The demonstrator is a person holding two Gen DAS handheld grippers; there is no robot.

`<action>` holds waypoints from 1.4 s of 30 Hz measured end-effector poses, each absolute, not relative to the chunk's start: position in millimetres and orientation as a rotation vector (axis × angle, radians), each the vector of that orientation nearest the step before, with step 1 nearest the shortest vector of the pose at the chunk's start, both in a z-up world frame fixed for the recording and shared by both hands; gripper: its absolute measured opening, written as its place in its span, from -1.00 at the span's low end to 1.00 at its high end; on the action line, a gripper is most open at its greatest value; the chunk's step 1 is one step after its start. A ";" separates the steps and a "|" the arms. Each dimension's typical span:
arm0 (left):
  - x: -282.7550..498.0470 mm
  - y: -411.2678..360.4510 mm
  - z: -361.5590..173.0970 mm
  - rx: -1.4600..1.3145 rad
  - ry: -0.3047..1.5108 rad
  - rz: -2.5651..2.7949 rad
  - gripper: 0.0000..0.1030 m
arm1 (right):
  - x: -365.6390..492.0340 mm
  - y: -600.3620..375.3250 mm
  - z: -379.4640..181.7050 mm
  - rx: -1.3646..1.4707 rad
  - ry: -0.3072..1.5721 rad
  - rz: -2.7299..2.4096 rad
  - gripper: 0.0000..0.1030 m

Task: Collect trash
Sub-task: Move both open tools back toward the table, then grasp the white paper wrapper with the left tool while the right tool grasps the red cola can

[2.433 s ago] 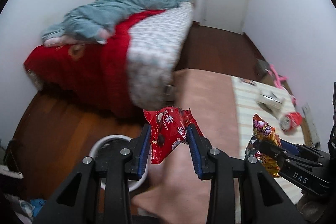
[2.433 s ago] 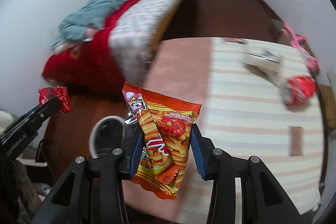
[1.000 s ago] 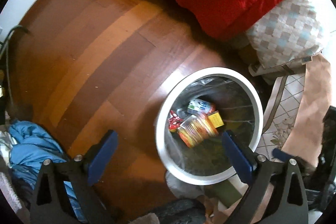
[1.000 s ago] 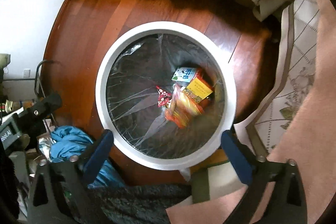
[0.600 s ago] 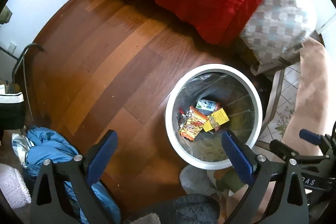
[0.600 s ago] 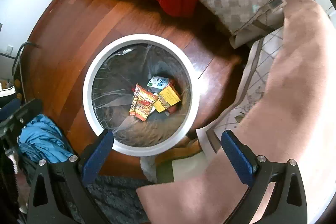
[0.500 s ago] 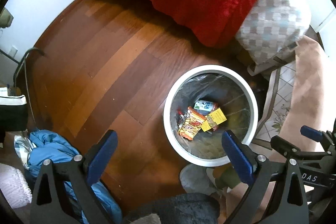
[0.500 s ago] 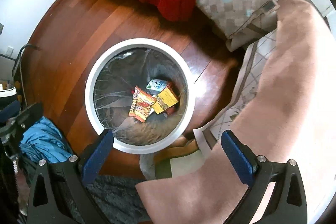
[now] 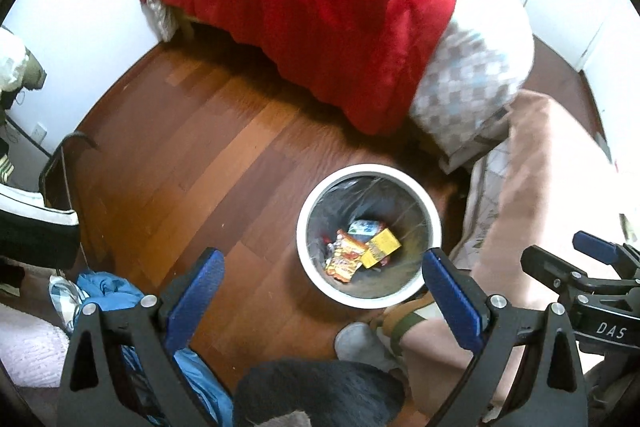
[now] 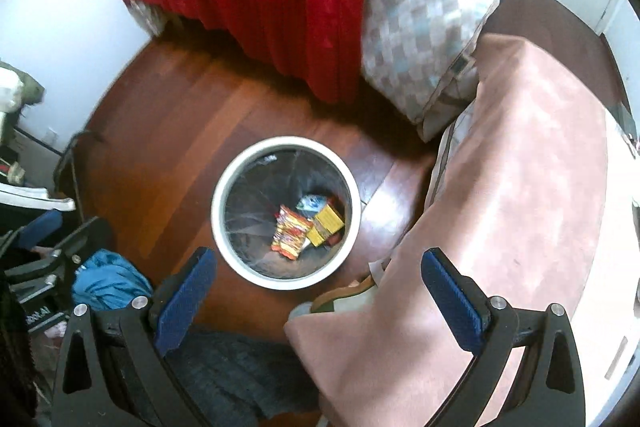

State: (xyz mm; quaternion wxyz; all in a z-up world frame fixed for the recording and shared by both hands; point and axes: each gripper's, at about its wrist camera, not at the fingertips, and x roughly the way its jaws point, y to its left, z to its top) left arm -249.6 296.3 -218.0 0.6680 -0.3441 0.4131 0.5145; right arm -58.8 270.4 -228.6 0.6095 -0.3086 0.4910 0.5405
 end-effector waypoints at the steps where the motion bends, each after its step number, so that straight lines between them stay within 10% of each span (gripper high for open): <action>1: -247.5 289.5 -207.4 -0.764 0.920 1.161 0.96 | -57.4 263.9 -219.0 -0.689 1.129 1.258 1.00; 16: -140.0 230.5 -155.1 -0.636 0.854 1.106 0.96 | 64.2 136.3 -131.7 -0.289 1.156 1.181 1.00; 30: 124.6 187.8 -271.7 -0.598 1.142 0.855 0.96 | 419.1 -45.2 -267.0 0.167 1.468 0.381 1.00; 42: 247.5 189.1 -263.9 -0.632 1.145 0.691 0.96 | 484.1 -31.1 -314.6 0.095 1.463 0.390 0.72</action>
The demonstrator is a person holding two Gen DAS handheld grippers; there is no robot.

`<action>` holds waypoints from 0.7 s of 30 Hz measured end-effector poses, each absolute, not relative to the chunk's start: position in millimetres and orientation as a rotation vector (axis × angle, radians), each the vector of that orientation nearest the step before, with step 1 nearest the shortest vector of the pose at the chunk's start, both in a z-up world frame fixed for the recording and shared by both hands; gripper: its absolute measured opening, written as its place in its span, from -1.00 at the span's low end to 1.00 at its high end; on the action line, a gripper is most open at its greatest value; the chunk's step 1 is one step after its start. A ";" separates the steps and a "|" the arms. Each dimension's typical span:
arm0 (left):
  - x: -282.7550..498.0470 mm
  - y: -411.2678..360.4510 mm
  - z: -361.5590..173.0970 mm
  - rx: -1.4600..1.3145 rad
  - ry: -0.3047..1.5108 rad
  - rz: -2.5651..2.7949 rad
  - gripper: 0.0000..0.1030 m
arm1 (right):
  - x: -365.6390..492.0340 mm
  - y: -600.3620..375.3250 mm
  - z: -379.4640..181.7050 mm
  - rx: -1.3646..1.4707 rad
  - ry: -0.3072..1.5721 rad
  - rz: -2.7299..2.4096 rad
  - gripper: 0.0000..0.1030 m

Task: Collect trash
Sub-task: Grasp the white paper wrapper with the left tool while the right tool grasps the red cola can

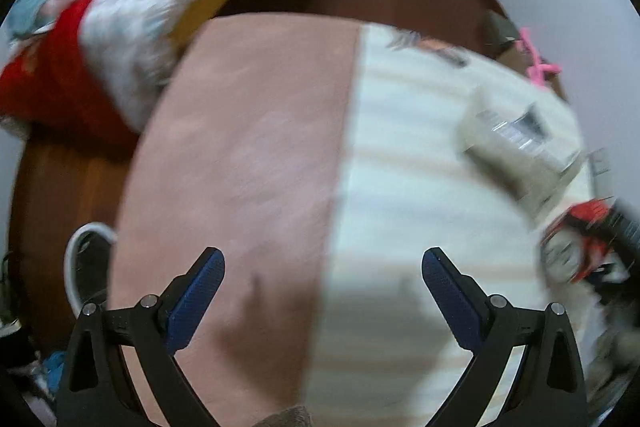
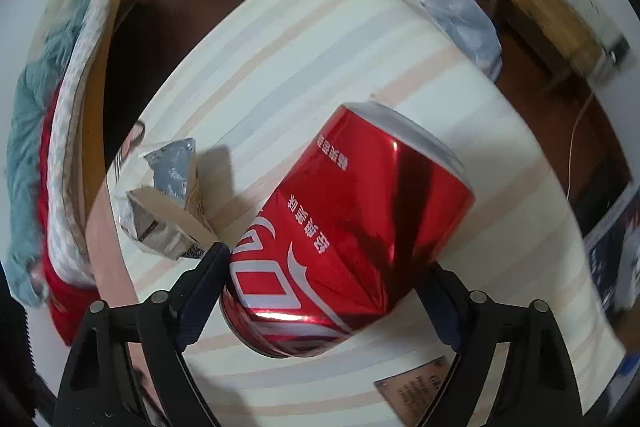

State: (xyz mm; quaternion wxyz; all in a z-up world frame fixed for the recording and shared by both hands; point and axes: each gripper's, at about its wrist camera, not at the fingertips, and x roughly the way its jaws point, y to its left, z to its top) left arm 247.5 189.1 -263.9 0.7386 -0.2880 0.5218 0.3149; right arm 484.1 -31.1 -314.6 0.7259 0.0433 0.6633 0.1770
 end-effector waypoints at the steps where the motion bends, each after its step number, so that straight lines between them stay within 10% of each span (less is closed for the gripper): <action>1: 260.3 190.3 -260.7 -0.663 1.135 0.655 0.96 | 482.4 -30.0 -310.8 0.065 1.458 0.396 0.70; 12: 384.1 185.7 -293.0 -0.932 1.194 0.436 0.94 | 516.7 -56.4 -302.6 -0.124 1.539 0.396 0.67; 16: 392.2 188.1 -304.4 -0.940 1.186 0.474 -0.16 | 526.1 -65.9 -306.6 -0.010 1.541 0.377 0.67; 21: 388.1 175.5 -295.8 -0.764 1.187 0.486 -0.85 | 524.9 -66.4 -308.2 0.038 1.517 0.367 0.67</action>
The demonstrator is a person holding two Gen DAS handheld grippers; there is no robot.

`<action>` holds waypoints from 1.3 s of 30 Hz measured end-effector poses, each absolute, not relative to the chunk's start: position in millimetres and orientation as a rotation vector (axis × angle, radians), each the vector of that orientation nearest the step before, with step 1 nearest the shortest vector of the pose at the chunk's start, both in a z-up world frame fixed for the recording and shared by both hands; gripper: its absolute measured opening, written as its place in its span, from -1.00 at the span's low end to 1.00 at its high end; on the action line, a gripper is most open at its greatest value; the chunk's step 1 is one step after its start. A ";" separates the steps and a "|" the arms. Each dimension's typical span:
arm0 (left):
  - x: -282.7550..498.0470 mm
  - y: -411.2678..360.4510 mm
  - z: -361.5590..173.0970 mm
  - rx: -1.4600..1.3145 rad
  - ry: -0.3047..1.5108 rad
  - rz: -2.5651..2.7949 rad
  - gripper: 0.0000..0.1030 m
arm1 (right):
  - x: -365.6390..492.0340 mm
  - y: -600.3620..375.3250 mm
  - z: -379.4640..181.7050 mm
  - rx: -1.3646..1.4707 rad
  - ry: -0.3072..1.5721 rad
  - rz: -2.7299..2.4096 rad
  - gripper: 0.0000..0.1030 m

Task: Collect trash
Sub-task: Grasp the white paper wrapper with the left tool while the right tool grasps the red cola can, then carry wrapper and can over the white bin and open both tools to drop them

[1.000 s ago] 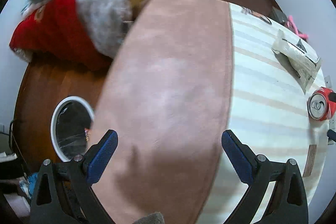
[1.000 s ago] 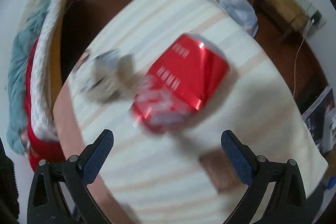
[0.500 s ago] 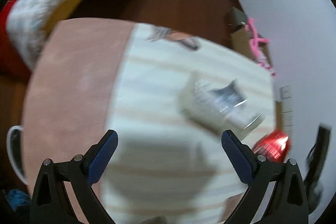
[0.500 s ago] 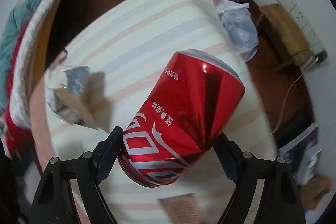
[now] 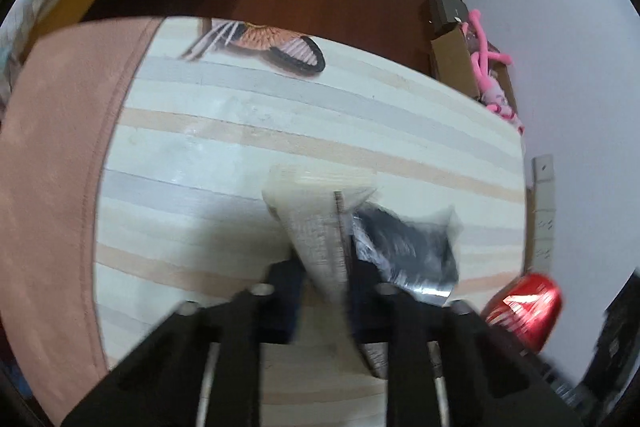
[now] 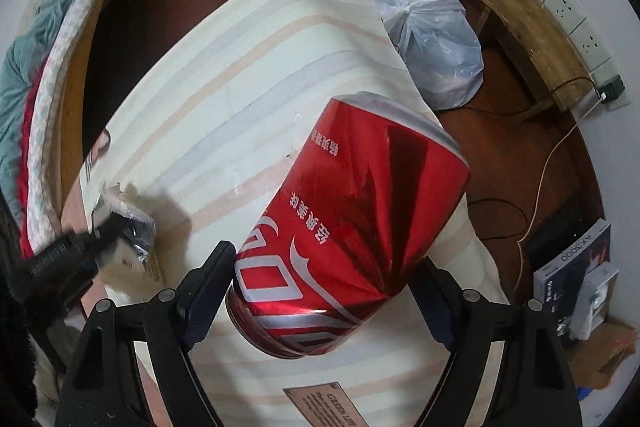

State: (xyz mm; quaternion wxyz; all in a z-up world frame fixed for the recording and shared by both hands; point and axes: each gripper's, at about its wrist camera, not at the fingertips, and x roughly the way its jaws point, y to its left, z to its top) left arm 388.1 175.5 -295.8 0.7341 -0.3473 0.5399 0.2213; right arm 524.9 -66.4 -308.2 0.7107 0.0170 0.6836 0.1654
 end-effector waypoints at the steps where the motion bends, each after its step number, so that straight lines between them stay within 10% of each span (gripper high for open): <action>1: 385.9 174.5 -294.7 -0.734 1.185 0.489 -0.87 | 523.1 -64.4 -309.4 0.031 1.523 0.377 0.67; 19: 344.0 159.7 -273.1 -0.480 1.131 0.564 -0.91 | 525.1 -89.2 -304.6 0.276 1.483 0.280 0.83; 23: 342.5 151.2 -266.2 -0.428 1.124 0.562 -0.93 | 528.9 -76.9 -308.1 0.172 1.447 0.253 0.55; 39: 247.6 144.6 -183.3 -0.372 0.970 0.610 -0.94 | 428.2 -53.3 -237.0 -0.007 1.284 0.545 0.53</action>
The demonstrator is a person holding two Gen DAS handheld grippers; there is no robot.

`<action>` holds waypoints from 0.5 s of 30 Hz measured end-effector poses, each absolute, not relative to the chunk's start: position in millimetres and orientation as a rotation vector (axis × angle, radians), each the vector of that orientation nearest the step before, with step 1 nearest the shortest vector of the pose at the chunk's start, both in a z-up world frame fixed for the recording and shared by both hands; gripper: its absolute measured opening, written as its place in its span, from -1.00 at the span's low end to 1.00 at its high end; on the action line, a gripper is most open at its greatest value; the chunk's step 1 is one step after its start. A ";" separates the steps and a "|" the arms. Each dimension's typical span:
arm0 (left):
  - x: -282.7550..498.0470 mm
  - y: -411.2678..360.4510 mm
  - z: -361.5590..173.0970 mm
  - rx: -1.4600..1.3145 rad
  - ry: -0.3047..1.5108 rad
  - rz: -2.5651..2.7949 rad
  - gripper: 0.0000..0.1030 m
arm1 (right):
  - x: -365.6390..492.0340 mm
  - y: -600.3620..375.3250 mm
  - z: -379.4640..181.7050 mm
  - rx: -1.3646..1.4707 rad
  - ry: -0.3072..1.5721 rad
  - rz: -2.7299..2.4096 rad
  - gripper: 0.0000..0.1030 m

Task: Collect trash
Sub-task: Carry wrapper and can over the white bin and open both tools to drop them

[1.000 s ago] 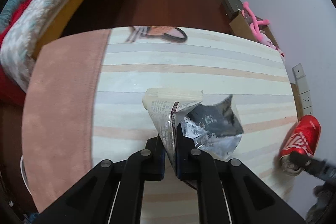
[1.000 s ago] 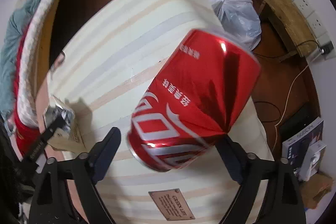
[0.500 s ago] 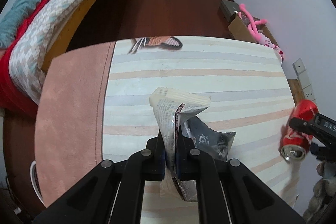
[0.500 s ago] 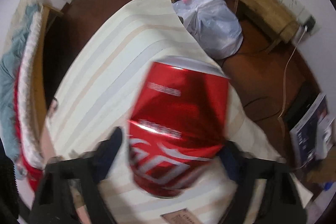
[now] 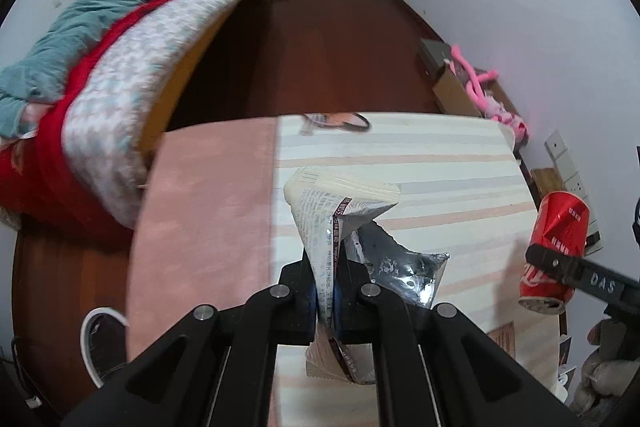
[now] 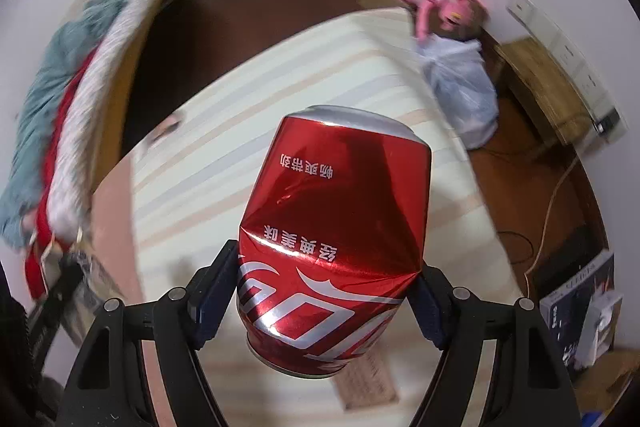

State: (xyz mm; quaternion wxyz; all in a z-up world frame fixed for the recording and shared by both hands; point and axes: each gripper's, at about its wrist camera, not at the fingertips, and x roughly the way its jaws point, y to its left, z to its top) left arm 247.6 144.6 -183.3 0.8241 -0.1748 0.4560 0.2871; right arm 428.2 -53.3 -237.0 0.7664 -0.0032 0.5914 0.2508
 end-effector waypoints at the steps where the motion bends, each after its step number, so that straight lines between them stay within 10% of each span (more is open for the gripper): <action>1: 234.8 145.8 -176.4 -0.373 0.957 0.618 -0.94 | 419.7 -51.0 -231.8 -0.014 1.276 0.564 0.53; 15: 9.1 179.8 -111.8 -0.414 0.831 0.838 -0.94 | 207.1 33.6 -146.4 -0.127 1.157 0.971 0.53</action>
